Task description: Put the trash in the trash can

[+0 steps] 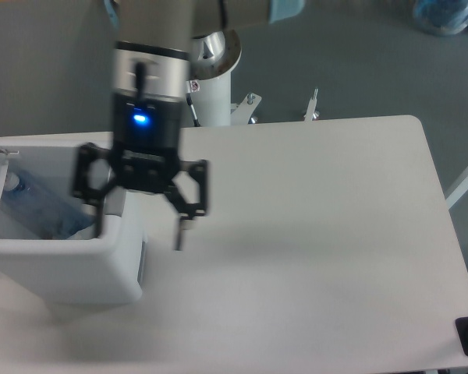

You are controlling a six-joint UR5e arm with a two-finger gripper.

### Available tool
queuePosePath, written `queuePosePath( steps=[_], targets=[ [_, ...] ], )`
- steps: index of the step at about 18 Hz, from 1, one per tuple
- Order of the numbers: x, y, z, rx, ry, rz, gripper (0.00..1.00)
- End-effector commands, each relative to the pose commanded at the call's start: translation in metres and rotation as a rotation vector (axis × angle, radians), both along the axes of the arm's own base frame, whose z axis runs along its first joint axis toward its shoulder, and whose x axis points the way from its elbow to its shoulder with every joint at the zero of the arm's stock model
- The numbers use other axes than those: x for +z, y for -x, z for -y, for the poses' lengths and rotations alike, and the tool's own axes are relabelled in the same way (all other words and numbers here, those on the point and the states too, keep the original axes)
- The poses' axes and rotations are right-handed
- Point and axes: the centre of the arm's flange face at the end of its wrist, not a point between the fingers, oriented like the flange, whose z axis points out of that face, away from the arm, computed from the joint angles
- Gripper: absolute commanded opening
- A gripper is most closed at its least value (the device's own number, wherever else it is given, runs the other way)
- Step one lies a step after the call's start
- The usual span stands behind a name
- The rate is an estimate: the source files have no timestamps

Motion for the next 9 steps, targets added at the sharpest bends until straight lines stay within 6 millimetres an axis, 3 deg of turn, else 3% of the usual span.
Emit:
queuePosePath(
  steps=[3,6,9],
  targets=[
    [-0.009,0.012,0.029,-0.021,0.11,-0.118,1.0],
    [-0.006,0.005,0.052,-0.067,0.222,-0.239,1.0],
    [-0.008,0.001,0.073,-0.062,0.232,-0.245,1.0]
  ],
)
